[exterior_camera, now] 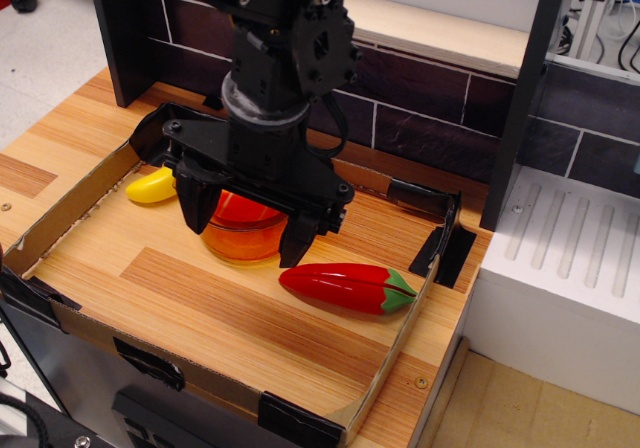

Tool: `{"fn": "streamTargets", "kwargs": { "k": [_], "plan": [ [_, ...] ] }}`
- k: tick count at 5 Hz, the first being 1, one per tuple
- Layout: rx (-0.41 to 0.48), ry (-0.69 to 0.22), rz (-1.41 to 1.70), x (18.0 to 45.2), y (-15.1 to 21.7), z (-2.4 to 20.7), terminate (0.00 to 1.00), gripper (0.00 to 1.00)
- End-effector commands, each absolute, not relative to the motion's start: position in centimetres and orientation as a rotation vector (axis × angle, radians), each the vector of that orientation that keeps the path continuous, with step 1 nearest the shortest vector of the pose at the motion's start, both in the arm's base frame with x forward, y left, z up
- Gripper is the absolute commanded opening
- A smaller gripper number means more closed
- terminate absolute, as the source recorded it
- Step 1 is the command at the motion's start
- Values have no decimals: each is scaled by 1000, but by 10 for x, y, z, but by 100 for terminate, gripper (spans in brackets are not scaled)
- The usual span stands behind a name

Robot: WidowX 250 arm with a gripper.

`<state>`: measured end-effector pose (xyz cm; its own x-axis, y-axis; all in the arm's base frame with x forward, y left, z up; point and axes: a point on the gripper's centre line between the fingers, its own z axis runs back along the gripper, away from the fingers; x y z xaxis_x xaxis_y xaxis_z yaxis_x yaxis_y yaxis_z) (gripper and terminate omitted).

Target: Take sushi out of pot

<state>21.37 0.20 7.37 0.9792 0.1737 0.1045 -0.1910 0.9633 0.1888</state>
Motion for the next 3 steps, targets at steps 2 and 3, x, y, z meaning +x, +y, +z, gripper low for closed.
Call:
{"fn": "streamTargets", "kwargs": {
  "k": [2,3],
  "plan": [
    [195,36,-77,220,9,80,0,100],
    [264,157,-343,230,21,89,0,100]
  ]
}}
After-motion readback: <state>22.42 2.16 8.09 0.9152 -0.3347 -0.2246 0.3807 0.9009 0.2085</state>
